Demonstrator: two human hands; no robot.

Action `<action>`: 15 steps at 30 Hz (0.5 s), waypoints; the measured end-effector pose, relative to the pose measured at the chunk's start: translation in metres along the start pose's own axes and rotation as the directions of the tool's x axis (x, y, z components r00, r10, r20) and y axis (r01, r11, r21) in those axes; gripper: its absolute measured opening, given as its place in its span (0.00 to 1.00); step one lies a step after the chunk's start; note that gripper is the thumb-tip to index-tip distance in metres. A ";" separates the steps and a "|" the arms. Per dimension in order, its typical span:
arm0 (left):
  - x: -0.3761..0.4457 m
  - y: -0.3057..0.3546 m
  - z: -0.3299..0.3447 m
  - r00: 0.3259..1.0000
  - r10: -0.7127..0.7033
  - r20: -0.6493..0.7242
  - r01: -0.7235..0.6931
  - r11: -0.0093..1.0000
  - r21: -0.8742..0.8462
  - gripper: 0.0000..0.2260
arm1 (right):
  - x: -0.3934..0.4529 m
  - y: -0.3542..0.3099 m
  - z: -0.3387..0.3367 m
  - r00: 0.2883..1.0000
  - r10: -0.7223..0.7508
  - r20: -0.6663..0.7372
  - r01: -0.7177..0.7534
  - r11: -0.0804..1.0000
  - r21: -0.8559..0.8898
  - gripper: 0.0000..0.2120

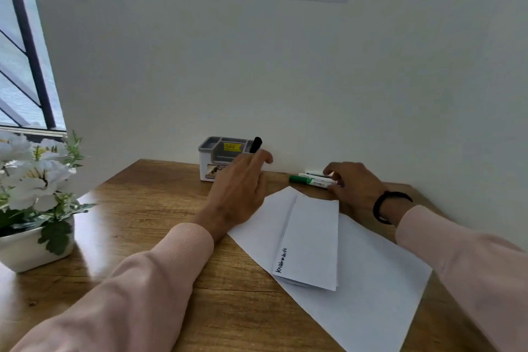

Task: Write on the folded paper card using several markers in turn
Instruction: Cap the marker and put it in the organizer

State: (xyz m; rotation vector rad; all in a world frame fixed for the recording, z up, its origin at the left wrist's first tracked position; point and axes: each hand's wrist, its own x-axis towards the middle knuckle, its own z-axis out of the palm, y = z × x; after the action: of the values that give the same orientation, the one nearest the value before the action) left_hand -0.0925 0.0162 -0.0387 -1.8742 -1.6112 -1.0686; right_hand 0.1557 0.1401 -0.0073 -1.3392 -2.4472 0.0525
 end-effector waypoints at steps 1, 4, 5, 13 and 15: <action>-0.001 0.008 0.000 0.998 0.042 0.035 -0.043 0.999 0.017 0.09 | 0.001 0.003 0.003 1.000 -0.005 0.016 0.005 1.000 -0.016 0.17; -0.005 0.028 -0.003 0.989 0.128 0.079 -0.130 0.991 0.015 0.09 | 0.004 0.008 0.009 0.999 -0.008 0.041 0.010 0.997 -0.070 0.18; -0.006 0.034 -0.005 0.988 0.133 0.079 -0.134 0.991 0.006 0.09 | 0.006 0.009 0.011 0.999 0.001 0.045 0.003 0.997 -0.082 0.17; -0.019 0.049 -0.037 0.997 -0.009 0.076 0.011 0.999 -0.037 0.16 | -0.008 0.011 0.006 0.997 0.021 -0.078 -0.009 0.989 0.146 0.07; -0.024 0.046 -0.044 0.983 -0.056 0.173 0.057 0.998 0.002 0.24 | -0.022 0.003 -0.002 0.987 -0.040 -0.155 0.082 0.958 0.274 0.04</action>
State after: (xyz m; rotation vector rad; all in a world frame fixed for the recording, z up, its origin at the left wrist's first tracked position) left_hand -0.0604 -0.0421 -0.0237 -1.9811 -1.7692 -0.9531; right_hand 0.1692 0.1234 -0.0120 -1.1029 -2.2555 0.2642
